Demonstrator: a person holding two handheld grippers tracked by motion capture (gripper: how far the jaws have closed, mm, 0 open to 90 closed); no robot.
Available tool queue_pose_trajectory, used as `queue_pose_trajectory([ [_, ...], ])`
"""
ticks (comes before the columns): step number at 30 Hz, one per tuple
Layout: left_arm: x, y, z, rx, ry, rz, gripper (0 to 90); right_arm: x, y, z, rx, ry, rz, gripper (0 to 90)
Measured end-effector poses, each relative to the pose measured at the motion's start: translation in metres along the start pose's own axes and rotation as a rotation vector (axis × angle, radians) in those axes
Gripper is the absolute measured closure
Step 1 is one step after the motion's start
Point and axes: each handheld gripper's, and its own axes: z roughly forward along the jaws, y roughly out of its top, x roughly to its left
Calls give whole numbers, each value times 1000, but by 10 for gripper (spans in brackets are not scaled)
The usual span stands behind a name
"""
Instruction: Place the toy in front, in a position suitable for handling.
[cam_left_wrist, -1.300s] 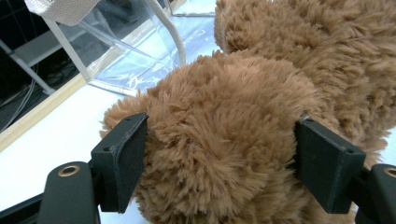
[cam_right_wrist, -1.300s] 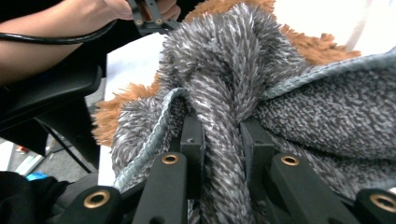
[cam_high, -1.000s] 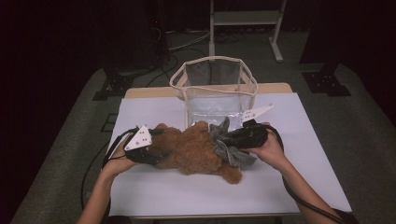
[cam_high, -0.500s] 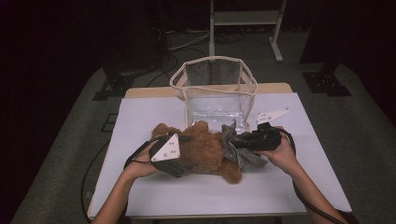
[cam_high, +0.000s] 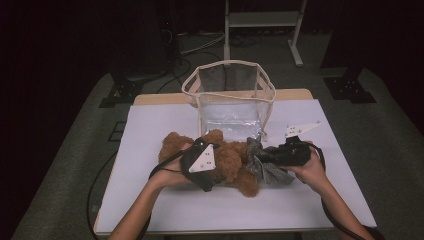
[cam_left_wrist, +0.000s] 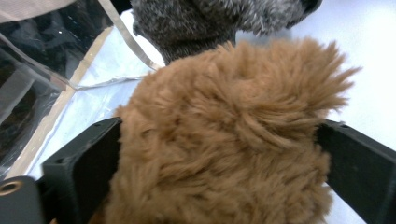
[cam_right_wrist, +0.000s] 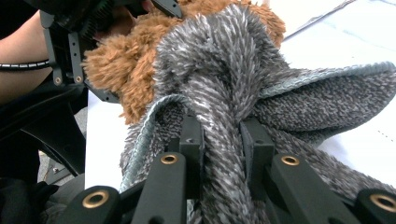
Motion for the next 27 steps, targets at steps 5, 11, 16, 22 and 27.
queue_pose_trajectory([
  [5,-2,4,9,45,20,40,21,0,-2,5,15,10,1,735],
  [11,-1,8,7,47,58,65,339,3,-2,24,58,34,-5,735],
  [16,4,9,-2,-12,39,-3,418,7,5,30,51,54,-23,735],
  [22,7,28,-14,-99,-34,-73,423,20,15,10,-5,64,-59,736],
  [27,0,46,-13,-99,-113,-45,419,40,21,-14,-46,63,-112,736],
])
